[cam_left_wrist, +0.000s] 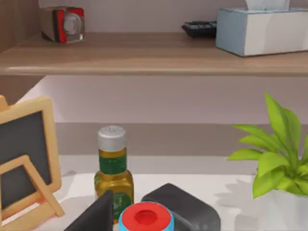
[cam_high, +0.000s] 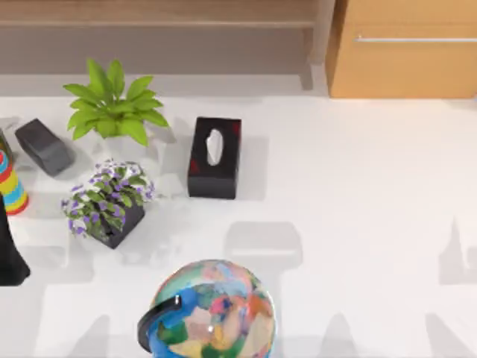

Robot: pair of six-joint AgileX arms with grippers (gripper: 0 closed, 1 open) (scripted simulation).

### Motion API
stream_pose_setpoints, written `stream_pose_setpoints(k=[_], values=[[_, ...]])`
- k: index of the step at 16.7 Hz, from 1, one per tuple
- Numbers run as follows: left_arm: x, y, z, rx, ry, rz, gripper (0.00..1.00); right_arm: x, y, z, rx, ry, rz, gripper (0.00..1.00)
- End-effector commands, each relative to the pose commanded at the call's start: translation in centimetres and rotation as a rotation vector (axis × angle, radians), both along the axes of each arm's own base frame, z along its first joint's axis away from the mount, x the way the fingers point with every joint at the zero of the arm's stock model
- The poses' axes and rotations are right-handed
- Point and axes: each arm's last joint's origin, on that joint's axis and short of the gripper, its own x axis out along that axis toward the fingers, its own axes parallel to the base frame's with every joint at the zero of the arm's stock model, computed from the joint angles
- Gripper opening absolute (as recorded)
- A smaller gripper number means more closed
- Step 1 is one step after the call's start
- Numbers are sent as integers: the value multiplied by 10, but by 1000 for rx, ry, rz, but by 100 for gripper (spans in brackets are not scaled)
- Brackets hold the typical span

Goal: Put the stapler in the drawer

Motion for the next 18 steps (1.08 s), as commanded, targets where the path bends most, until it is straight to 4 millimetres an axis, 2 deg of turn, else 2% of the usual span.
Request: stream_pose_setpoints(k=[5, 10, 14, 16, 18], values=[[0, 0, 0, 0, 0, 0, 100, 2, 0, 9, -49, -9, 2, 100], [0, 0, 0, 0, 0, 0, 100, 22, 3, 47, -280, -37, 3, 100], [0, 0, 0, 0, 0, 0, 100, 64, 7, 80, -552, -54, -3, 100], [0, 0, 0, 0, 0, 0, 100, 96, 12, 90, -698, -60, -7, 100], [0, 0, 0, 0, 0, 0, 100, 132, 18, 91, -844, -62, -12, 100]])
